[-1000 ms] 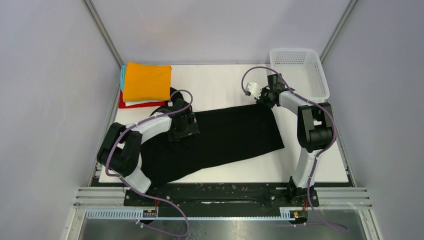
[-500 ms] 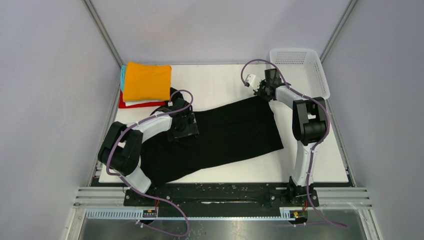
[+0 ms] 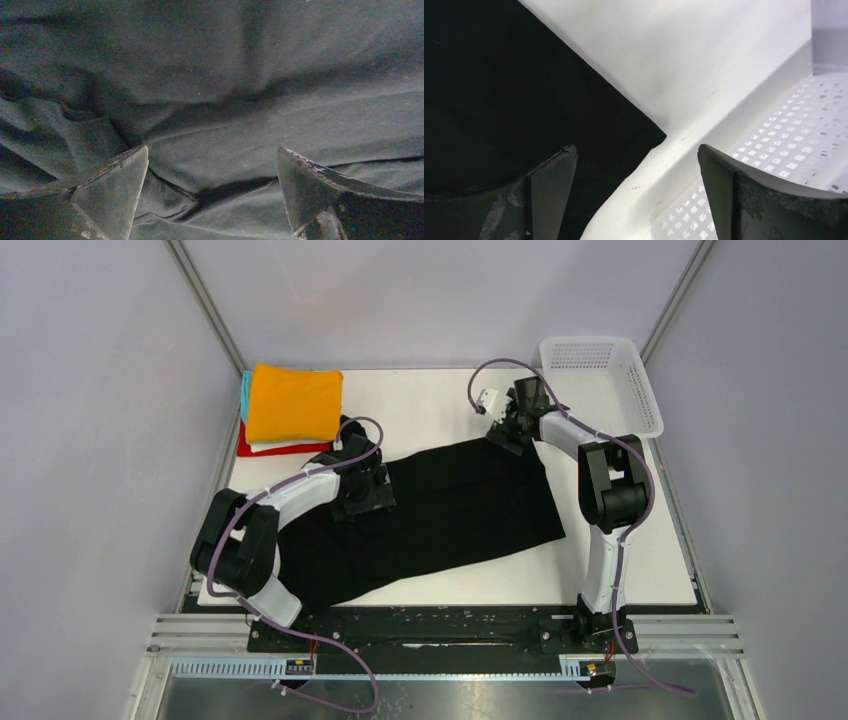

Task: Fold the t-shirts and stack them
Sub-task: Grab the side of the flattened tshirt furthest away from the robot with both arms

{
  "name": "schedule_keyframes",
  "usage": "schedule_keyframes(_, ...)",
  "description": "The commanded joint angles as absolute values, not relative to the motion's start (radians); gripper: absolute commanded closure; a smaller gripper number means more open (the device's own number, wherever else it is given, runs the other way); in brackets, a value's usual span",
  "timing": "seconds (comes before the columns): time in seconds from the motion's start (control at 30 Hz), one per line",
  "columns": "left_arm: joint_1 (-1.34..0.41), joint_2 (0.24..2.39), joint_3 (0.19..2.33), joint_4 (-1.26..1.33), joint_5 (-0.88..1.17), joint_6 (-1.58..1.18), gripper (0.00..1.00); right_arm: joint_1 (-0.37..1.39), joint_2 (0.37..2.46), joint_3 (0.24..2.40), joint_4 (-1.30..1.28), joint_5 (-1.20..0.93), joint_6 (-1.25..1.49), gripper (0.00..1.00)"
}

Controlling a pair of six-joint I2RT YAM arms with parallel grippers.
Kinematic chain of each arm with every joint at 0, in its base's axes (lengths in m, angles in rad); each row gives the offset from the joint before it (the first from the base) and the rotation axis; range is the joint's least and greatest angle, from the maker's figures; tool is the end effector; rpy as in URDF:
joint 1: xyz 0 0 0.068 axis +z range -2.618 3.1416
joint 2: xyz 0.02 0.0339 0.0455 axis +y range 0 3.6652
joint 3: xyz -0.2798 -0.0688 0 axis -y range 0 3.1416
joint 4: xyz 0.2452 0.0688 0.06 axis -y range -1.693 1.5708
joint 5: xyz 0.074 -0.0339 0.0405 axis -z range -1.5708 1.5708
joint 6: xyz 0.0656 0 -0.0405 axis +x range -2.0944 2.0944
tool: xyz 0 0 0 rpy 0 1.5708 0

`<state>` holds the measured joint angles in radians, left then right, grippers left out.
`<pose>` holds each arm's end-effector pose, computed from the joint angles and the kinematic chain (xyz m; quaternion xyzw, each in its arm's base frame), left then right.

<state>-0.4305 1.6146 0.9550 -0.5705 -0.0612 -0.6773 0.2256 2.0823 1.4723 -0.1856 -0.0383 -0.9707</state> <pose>0.2828 -0.1255 0.1587 -0.1264 0.9769 -0.0635 0.1600 0.4770 0.1121 0.1665 -0.5272 0.7609 -0.1210 0.3584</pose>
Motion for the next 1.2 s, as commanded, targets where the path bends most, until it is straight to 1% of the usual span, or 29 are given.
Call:
schedule_keyframes(0.0,-0.423,1.51,0.981,-0.502,-0.068,-0.655,0.01,0.276,1.93,1.52,-0.181,-0.084,-0.879,0.01)
schedule_keyframes(0.07,-0.423,1.483,0.993,-0.483,-0.077,-0.649,0.01,0.29,1.878,1.534,-0.177,-0.124,-0.794,0.0)
schedule_keyframes(0.13,-0.423,1.457,1.011,-0.466,-0.117,-0.648,0.01,0.292,1.819,1.557,-0.159,-0.169,-0.654,0.01)
schedule_keyframes(0.3,-0.402,1.385,1.018,-0.367,-0.133,-0.68,0.01,0.291,1.767,1.675,-0.167,-0.131,-0.245,0.01)
schedule_keyframes(0.33,-0.393,1.375,1.017,-0.359,-0.132,-0.685,0.01,0.292,1.769,1.707,-0.203,-0.134,-0.17,0.01)
schedule_keyframes(0.43,-0.357,1.356,1.016,-0.369,-0.127,-0.709,0.01,0.291,1.781,1.811,-0.392,-0.15,-0.079,0.0)
schedule_keyframes(0.47,-0.344,1.352,1.011,-0.361,-0.093,-0.709,0.01,0.29,1.756,1.786,-0.414,-0.147,-0.024,0.01)
schedule_keyframes(0.5,-0.334,1.35,1.002,-0.346,-0.078,-0.708,0.01,0.291,1.718,1.718,-0.375,-0.143,0.054,0.01)
schedule_keyframes(0.57,-0.33,1.358,0.982,-0.314,-0.065,-0.716,0.01,0.292,1.619,1.492,-0.219,-0.209,0.195,0.01)
schedule_keyframes(0.63,-0.329,1.379,0.968,-0.286,-0.036,-0.723,0.01,0.311,1.535,1.291,-0.125,-0.252,0.311,0.01)
schedule_keyframes(0.73,-0.329,1.424,0.944,-0.242,0.009,-0.742,0.01,0.38,1.465,1.097,-0.126,-0.192,0.416,0.01)
schedule_keyframes(0.83,-0.336,1.456,0.908,-0.212,0.073,-0.762,0.01,0.418,1.44,0.904,-0.084,-0.183,0.542,0.01)
schedule_keyframes(1.0,-0.405,1.452,0.834,-0.176,0.056,-0.781,0.01,0.463,1.451,0.765,-0.048,-0.127,0.605,0.01)
schedule_keyframes(1.17,-0.46,1.483,0.774,-0.154,0.063,-0.809,0.01,0.466,1.476,0.671,-0.101,-0.067,0.688,0.01)
